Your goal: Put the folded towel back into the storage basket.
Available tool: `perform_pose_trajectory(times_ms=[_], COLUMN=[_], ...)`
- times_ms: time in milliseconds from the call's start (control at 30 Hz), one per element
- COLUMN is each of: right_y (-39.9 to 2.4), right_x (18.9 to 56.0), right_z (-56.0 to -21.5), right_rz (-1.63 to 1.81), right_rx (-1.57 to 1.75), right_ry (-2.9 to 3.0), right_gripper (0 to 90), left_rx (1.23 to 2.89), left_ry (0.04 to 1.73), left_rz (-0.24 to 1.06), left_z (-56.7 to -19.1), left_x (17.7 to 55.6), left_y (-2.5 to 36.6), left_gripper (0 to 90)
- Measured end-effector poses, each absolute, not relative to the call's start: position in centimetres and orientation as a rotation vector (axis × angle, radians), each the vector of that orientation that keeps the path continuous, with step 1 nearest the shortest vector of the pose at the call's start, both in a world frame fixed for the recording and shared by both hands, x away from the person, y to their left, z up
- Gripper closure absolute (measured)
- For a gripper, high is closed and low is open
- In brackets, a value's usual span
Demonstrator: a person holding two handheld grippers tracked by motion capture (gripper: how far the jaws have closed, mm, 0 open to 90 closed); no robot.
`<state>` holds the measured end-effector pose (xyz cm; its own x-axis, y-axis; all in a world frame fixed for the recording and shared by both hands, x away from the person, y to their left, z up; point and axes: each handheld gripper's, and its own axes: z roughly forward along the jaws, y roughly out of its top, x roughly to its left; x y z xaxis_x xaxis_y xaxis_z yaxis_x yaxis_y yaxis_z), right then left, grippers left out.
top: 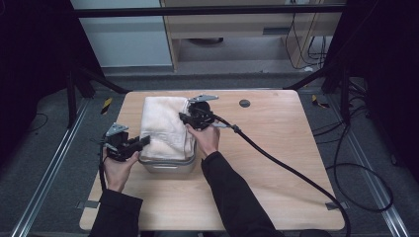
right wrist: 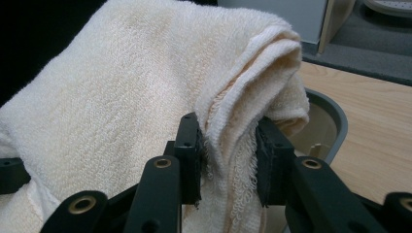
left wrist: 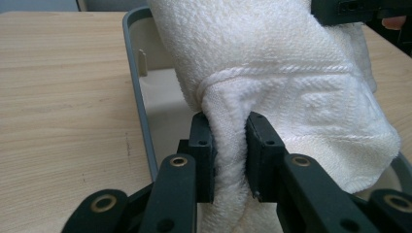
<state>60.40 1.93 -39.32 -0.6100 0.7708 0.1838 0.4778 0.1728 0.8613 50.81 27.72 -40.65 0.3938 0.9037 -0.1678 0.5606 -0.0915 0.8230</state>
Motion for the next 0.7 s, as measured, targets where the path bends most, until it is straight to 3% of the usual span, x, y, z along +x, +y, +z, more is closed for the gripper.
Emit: perform_pose_trajectory(times_ms=[700], right_y=[2.2], right_x=[60.7], right_z=[-42.1], right_rz=[1.317], right_rx=[1.198], right_ry=[2.196], right_gripper=[65.1], left_rx=[1.87], left_ry=[1.336], left_rz=[0.476], left_z=[-42.8], left_x=[51.9], left_y=[27.0], left_gripper=[73.0])
